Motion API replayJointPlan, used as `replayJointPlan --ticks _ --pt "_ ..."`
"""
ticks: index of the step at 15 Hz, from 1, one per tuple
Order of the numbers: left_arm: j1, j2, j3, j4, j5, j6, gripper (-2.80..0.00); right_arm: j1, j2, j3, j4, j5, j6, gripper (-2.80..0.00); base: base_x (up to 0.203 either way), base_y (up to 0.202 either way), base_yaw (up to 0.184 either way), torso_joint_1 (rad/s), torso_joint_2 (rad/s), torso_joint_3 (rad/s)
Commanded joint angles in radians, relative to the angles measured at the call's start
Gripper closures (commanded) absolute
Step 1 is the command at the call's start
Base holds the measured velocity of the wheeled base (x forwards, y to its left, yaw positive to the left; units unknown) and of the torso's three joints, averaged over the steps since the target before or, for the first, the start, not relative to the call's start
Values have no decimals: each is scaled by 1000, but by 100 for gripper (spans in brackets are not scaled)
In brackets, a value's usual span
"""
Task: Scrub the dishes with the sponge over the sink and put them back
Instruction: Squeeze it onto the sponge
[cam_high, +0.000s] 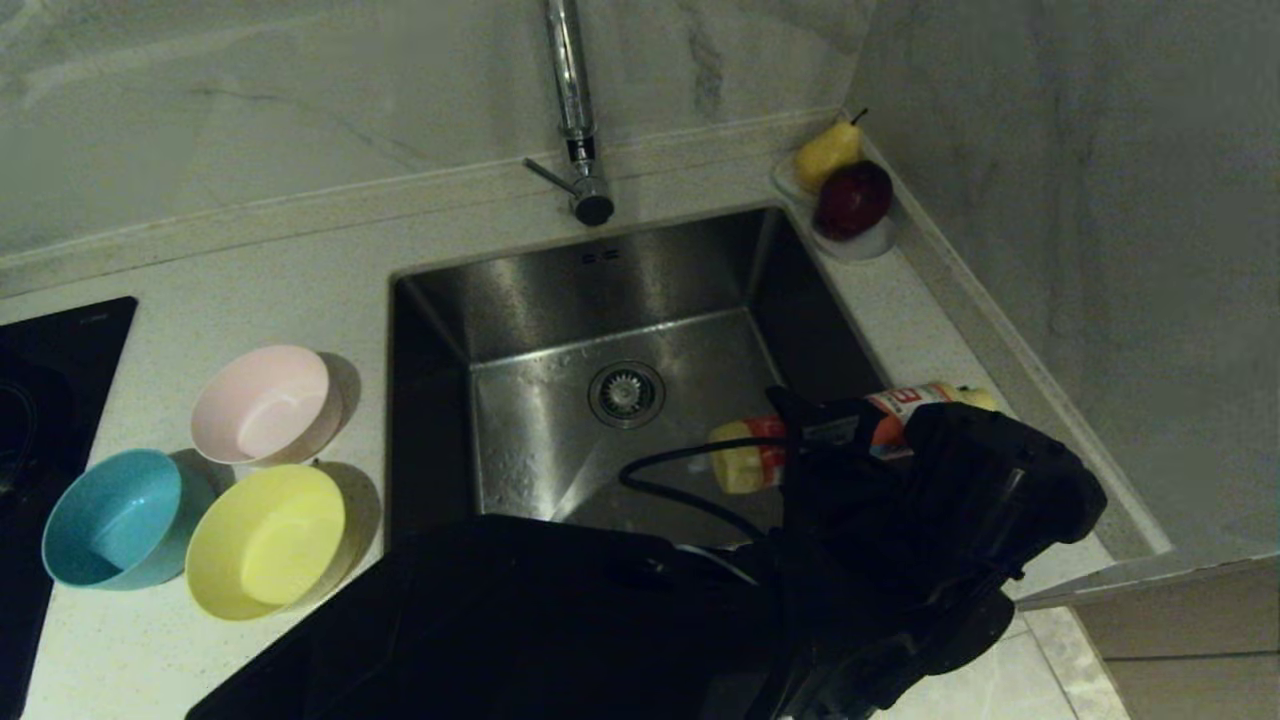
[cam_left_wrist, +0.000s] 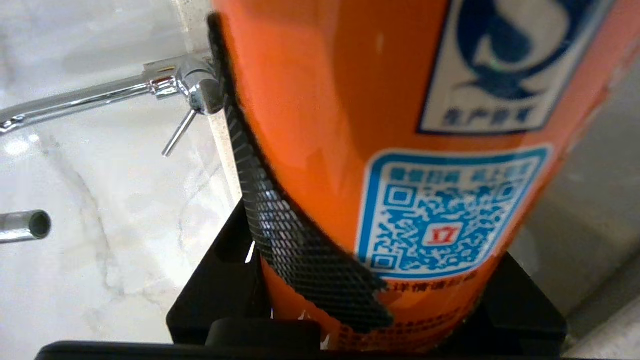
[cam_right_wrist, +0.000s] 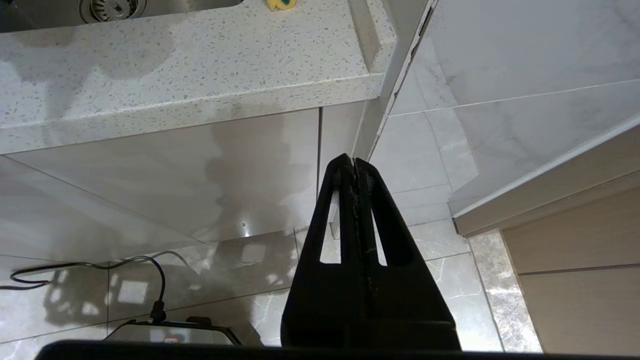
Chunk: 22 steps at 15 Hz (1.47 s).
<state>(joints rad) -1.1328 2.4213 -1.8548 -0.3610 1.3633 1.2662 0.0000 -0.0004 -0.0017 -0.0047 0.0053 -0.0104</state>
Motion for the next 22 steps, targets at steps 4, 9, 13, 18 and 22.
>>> replayJointPlan --ticks 4,9,13,18,22 --pt "2 21 -20 47 45 24 0 0 0 0 0 1 0 0 0 0 0 0 0 0" --pt "2 32 -20 42 63 39 0 0 0 0 0 1 0 0 0 0 0 0 0 0" --pt "2 38 -20 46 65 41 0 0 0 0 -1 1 0 0 0 0 0 0 0 0" --pt "-1 32 -24 34 83 53 0 0 0 0 0 1 0 0 0 0 0 0 0 0" --pt "-1 32 -24 -3 83 53 0 0 0 0 0 1 0 0 0 0 0 0 0 0"
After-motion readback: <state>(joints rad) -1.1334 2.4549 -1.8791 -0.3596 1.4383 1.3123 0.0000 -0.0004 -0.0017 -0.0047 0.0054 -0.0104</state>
